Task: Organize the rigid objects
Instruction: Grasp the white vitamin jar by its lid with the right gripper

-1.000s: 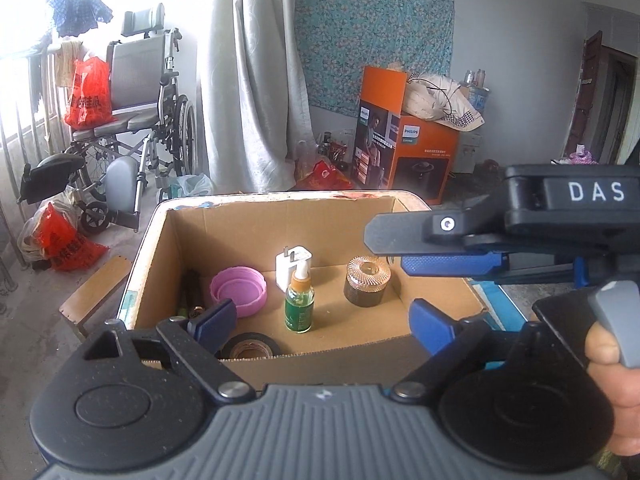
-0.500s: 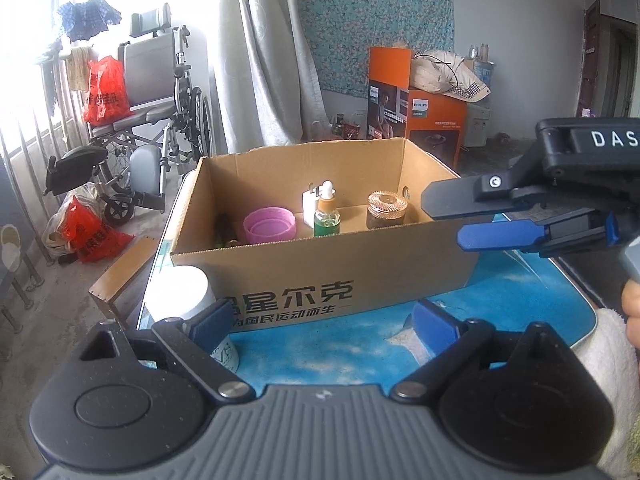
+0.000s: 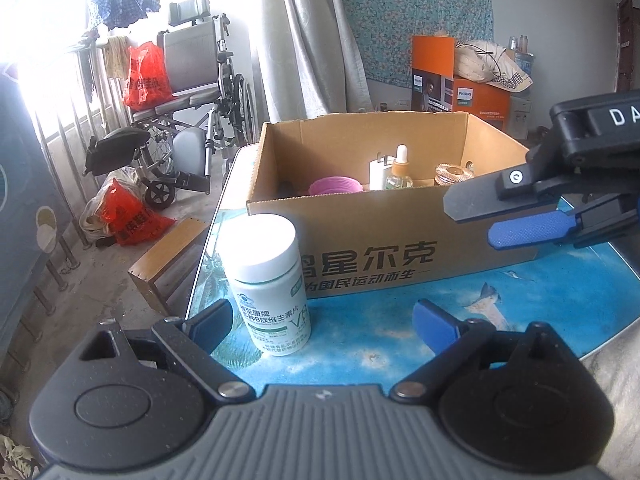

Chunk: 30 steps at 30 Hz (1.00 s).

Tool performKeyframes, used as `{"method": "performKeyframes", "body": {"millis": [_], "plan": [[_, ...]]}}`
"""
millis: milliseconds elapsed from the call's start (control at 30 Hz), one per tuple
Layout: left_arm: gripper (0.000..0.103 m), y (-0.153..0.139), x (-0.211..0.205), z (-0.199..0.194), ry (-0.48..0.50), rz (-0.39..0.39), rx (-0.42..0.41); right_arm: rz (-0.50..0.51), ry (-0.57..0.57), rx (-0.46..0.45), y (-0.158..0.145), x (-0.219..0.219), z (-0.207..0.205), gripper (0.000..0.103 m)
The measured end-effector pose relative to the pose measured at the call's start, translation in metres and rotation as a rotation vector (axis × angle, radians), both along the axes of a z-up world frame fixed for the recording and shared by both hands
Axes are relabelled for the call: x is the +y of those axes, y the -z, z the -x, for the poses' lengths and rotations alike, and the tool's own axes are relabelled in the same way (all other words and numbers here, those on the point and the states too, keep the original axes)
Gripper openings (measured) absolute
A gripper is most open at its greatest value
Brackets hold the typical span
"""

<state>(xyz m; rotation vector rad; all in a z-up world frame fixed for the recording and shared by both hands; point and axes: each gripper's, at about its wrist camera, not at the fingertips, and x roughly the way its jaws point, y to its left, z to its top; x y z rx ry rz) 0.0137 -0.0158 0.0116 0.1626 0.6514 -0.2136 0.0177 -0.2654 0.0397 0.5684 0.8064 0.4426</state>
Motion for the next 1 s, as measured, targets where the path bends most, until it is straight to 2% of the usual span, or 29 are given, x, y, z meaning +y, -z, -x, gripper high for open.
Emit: {"method": "performKeyframes", "body": {"millis": [333, 500, 567, 667, 733, 833, 900, 1000], "plan": [[0.097, 0.014, 0.021, -0.032, -0.078, 0.022, -0.012, -0.033, -0.079, 0.020, 0.011, 0.046, -0.037, 0.060], [0.085, 0.019, 0.021, -0.044, -0.070, 0.020, 0.007, -0.030, -0.120, 0.000, 0.010, 0.073, -0.058, 0.060], [0.075, 0.020, 0.020, -0.048, -0.070, 0.017, 0.014, -0.032, -0.131, -0.004, 0.010, 0.081, -0.065, 0.059], [0.063, 0.022, 0.018, -0.052, -0.074, 0.014, 0.030, -0.023, -0.142, -0.012, 0.011, 0.090, -0.073, 0.054], [0.055, 0.023, 0.017, -0.055, -0.079, 0.011, 0.042, -0.024, -0.149, -0.009, 0.012, 0.095, -0.077, 0.047], [0.055, 0.022, 0.011, -0.055, -0.090, 0.000, 0.047, -0.024, -0.159, -0.003, 0.015, 0.096, -0.081, 0.036], [0.055, 0.021, 0.008, -0.053, -0.089, -0.012, 0.048, -0.016, -0.160, -0.002, 0.015, 0.096, -0.082, 0.034], [0.055, 0.019, 0.005, -0.051, -0.077, 0.010, 0.064, -0.005, -0.160, -0.001, 0.016, 0.093, -0.081, 0.032]]}}
